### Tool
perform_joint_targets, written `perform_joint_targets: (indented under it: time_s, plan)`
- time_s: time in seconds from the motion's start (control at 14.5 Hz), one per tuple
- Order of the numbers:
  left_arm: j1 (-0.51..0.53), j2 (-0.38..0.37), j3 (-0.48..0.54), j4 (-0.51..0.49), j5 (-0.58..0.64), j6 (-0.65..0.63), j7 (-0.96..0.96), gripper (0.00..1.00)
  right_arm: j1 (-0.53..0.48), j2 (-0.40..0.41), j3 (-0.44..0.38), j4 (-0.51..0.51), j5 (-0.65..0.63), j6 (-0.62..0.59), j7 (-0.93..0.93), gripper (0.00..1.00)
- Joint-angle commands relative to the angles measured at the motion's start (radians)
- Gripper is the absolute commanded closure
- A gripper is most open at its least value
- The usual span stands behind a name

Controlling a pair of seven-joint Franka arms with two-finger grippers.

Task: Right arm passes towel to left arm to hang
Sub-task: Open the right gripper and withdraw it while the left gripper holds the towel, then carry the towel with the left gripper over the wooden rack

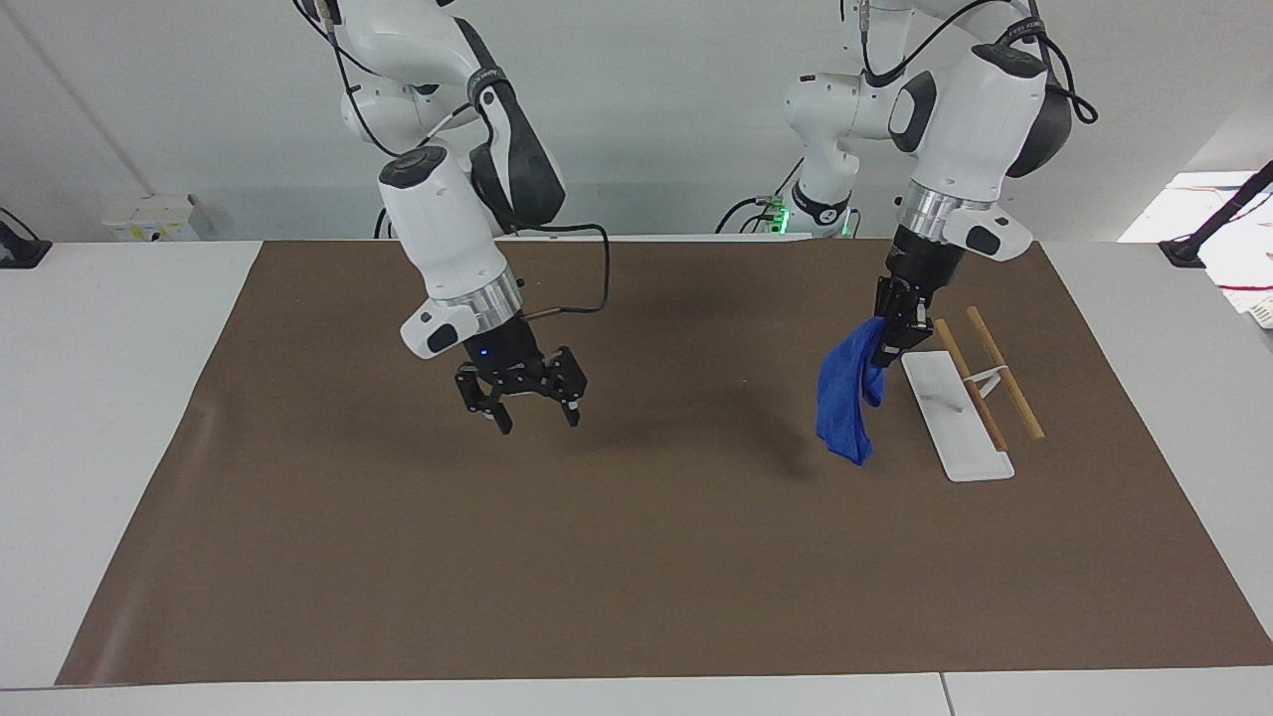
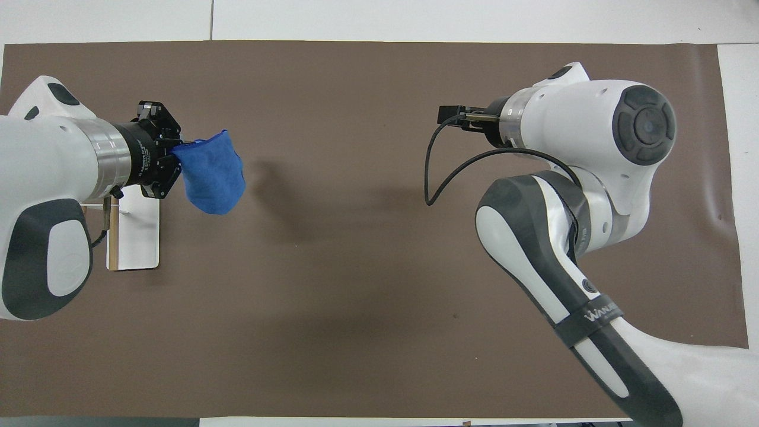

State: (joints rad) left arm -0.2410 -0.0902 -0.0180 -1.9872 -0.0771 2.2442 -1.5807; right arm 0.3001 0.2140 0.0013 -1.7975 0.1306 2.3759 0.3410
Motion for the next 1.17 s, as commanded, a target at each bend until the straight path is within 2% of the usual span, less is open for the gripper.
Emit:
perform_joint_targets:
  time_s: [0.0,0.14,0.34,0.55,0.76,0.97,1.1]
  plan:
    - [0.019,-0.019,0.009,0.007,0.084,-0.096,0.016,1.0,-0.065,-0.028,0.012,0.044,-0.094,-0.18,-0.033,0.0]
    - [0.04,-0.019,0.013,0.013,0.108,-0.161,0.015,1.0,-0.11,-0.056,0.012,0.079,-0.126,-0.32,-0.059,0.0]
    - [0.109,-0.028,0.012,0.015,0.158,-0.236,0.015,1.0,-0.165,-0.132,0.012,0.084,-0.131,-0.464,-0.143,0.0]
    - [0.183,-0.036,0.012,0.008,0.212,-0.273,0.024,1.0,-0.223,-0.209,0.011,0.087,-0.157,-0.599,-0.204,0.0]
    - [0.256,-0.037,0.012,0.008,0.241,-0.272,0.129,1.0,-0.295,-0.283,0.009,0.099,-0.166,-0.755,-0.229,0.0]
    - [0.318,-0.036,0.012,0.011,0.244,-0.261,0.287,1.0,-0.349,-0.265,0.011,0.205,-0.18,-0.88,-0.283,0.0]
    - [0.353,-0.031,0.012,0.015,0.247,-0.239,0.446,1.0,-0.34,-0.257,0.014,0.213,-0.212,-0.894,-0.284,0.0]
